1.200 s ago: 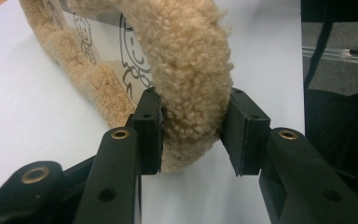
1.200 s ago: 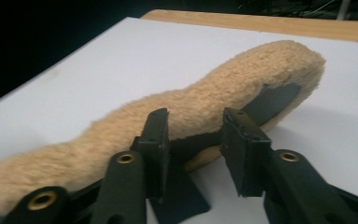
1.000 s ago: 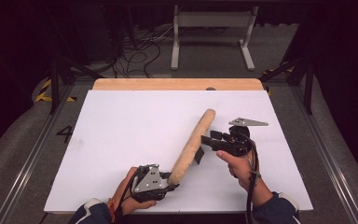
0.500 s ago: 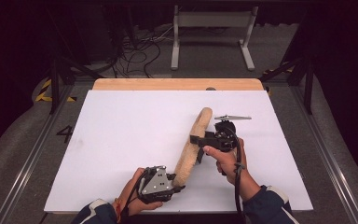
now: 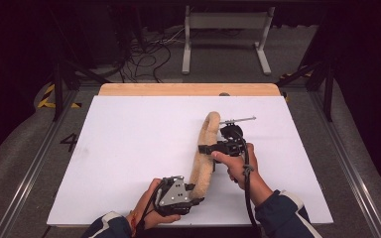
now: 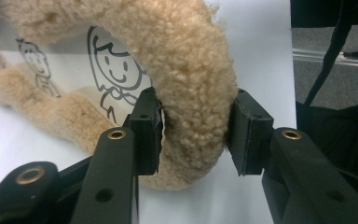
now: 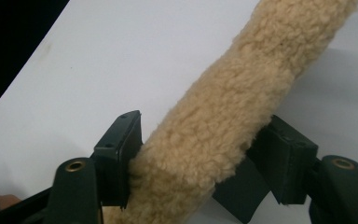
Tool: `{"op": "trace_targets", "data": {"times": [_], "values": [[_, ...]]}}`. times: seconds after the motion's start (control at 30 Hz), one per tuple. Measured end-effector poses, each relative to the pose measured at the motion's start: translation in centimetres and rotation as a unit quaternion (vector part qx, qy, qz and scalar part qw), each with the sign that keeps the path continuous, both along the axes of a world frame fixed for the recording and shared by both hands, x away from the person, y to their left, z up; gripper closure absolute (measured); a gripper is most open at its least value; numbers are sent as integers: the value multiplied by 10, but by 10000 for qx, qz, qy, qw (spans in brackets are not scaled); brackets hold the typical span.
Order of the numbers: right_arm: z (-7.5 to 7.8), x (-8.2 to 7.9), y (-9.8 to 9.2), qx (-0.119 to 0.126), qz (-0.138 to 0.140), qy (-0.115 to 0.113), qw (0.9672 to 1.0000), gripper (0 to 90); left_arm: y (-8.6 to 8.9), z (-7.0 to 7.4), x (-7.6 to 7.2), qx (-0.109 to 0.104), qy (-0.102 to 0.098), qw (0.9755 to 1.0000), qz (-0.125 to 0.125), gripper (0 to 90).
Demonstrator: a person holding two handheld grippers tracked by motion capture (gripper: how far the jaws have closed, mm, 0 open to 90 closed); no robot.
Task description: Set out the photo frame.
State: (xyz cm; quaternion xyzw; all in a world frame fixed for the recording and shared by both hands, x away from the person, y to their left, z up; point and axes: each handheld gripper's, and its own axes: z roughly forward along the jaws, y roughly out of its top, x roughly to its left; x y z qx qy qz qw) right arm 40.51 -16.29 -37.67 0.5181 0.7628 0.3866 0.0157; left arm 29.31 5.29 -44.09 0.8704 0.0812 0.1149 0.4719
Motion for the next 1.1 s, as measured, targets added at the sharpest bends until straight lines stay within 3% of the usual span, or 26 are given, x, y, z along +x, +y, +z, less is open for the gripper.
{"op": "trace_targets", "data": {"times": [0.17, 0.27, 0.37, 0.47, 0.6, 0.77, 0.8, 0.87, 1.0, 1.1], "values": [[4, 4, 1, -126, 153, 78, 9998, 388, 3, 1, -2, 85, 32, 10000, 39, 485], [6, 6, 1, -178, 233, 146, 9995, 422, 22, 6, -1, 95, 88, 9999, 79, 426], [8, 7, 1, -225, 298, 168, 9992, 469, 51, 10, 0, -20, 218, 9994, 285, 400], [10, 9, 2, -327, 387, 190, 9985, 480, 83, 9, 1, -165, 392, 9970, 642, 386], [14, 10, 6, -546, 488, 170, 9972, 518, 121, 2, 0, -33, 447, 9932, 1075, 366], [19, 12, 8, -680, 699, 94, 9952, 609, 145, -3, 0, 10, 578, 9889, 1366, 343], [20, 15, 11, -719, 908, 109, 9932, 614, 150, -4, 0, 37, 582, 9878, 1445, 335], [21, 16, 12, -760, 997, 102, 9921, 614, 156, -4, 0, -9, 623, 9869, 1487, 332], [23, 23, 19, -865, 1510, 130, 9847, 620, 164, -5, 0, -70, 665, 9844, 1625, 324], [25, 25, 23, -943, 1801, 127, 9790, 625, 165, -5, 1, -73, 688, 9843, 1621, 322]]}}
